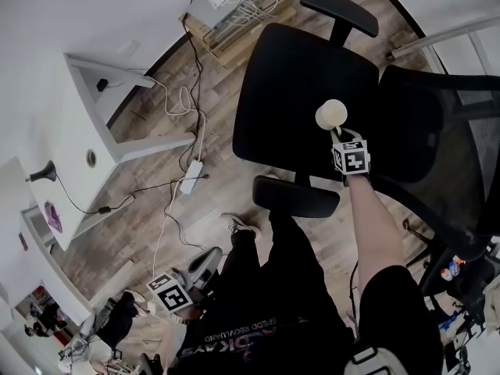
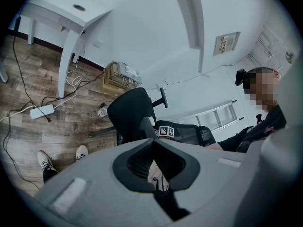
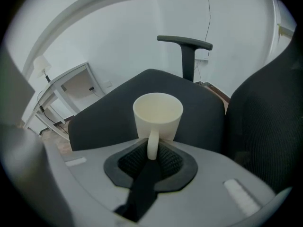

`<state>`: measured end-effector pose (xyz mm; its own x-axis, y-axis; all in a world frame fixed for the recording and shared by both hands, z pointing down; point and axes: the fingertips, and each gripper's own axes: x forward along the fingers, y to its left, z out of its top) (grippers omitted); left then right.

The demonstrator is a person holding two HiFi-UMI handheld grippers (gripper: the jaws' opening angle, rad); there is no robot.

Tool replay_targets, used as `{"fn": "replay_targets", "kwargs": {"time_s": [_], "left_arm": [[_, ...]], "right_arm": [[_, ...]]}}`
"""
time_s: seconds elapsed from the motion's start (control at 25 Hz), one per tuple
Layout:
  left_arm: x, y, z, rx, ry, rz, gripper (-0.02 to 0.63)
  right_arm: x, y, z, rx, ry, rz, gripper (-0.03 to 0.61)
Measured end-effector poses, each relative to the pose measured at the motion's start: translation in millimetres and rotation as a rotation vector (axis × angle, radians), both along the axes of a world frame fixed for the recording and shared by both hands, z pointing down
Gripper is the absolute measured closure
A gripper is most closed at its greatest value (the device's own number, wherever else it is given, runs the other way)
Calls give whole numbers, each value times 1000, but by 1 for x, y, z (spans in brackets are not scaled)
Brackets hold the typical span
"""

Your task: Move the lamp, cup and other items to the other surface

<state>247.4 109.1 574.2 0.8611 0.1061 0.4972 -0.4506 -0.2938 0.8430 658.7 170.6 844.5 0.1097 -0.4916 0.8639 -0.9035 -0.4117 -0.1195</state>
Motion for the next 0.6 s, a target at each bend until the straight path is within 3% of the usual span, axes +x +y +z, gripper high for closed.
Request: {"fn": "replay_targets", "kwargs": {"time_s": [0.36,0.48,0.6], "left_arm": [[-5,2,0,6,-24,8,617],[-7,2,1,18,-25,16,617],[-9,0,0,26,-6,14,615]], "right_arm": [[-6,5,15,-29,-39,3,515],[-11,12,22,-47,-62,-17,453],[-11,18,21,-54,-65,-23,449]]}}
